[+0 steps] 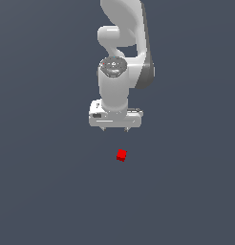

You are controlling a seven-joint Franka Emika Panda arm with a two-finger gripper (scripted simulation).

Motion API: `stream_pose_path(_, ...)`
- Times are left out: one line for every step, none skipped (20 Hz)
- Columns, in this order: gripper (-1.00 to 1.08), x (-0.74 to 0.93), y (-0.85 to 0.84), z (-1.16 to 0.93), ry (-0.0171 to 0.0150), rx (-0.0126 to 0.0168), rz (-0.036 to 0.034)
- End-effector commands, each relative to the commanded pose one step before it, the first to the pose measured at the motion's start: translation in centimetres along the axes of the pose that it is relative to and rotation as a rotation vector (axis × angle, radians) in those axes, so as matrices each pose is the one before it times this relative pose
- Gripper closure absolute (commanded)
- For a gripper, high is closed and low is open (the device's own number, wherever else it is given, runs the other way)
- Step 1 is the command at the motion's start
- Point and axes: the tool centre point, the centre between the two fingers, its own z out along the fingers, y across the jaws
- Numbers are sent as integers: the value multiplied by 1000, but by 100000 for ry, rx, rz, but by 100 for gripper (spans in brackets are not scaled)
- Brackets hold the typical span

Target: Lift up the red cube by 0.2 meters.

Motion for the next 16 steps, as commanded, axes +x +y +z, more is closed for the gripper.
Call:
stream_pose_path(-92,0,1,0,0,0,0)
stream_pose_path(-92,8,2,26,9,-2,68)
stream_pose_path(-92,26,-33,86,15,1,137)
stream_pose_path(-92,43,-38,141,28,1,257)
stream_pose_path(-92,60,-50,196,39,2,363)
stream_pose_path(-92,77,-66,251,50,2,461)
stream_pose_path(-92,94,-80,305,61,3,558)
stream_pose_path(-92,110,-93,357,71,3,655)
stream_pose_path(-92,126,-105,408,82,3,749)
stream_pose_path(-92,142,-120,458,91,4,835)
stream_pose_path(-92,158,-130,505,101,4,926)
stream_pose_path(-92,174,-142,551,111,4,1011)
stream_pose_path(-92,189,-153,596,120,4,1092)
stream_pose_path(-92,204,-165,639,128,4,1169)
stream_pose_path(-92,219,-175,680,137,4,1245)
stream_pose_path(-92,234,-184,719,145,4,1319)
